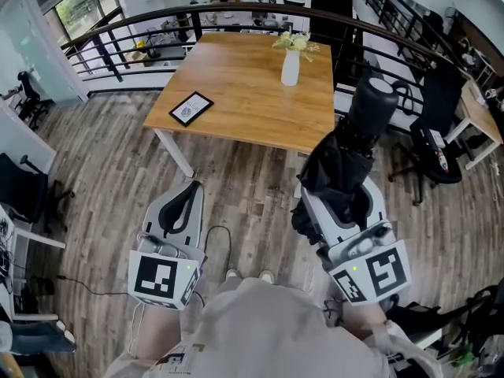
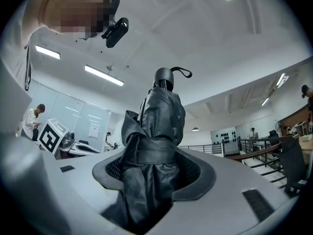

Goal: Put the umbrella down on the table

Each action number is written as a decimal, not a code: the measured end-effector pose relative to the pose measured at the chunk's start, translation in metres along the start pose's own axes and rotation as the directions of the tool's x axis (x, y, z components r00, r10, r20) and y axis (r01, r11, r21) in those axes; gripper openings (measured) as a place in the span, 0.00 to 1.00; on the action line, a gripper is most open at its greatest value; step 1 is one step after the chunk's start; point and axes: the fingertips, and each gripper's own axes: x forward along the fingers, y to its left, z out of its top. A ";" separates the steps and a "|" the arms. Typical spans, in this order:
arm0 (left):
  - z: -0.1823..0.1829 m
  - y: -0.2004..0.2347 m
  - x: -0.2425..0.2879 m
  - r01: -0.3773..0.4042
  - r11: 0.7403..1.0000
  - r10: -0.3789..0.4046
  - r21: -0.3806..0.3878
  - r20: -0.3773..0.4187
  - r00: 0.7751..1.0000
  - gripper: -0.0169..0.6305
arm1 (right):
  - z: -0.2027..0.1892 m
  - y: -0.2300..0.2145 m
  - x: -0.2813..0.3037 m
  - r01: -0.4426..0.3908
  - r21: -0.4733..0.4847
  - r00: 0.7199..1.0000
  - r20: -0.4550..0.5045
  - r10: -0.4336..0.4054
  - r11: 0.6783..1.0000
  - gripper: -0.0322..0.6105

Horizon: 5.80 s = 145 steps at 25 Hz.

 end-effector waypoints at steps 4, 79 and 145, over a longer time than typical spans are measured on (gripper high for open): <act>0.005 0.000 -0.001 -0.044 0.998 0.046 -0.037 0.040 0.998 0.05 | -0.007 -0.010 -0.008 0.012 0.031 1.000 -0.006 -0.012 0.999 0.45; -0.175 0.383 0.475 0.020 0.985 -0.055 -0.170 -0.202 0.978 0.05 | -0.234 -0.200 0.595 0.026 0.142 0.931 -0.364 0.027 0.990 0.45; -0.435 0.408 0.568 -0.347 0.847 0.010 -0.402 -0.641 0.767 0.05 | -0.679 -0.214 0.771 -0.060 0.384 0.383 -0.843 0.377 0.921 0.53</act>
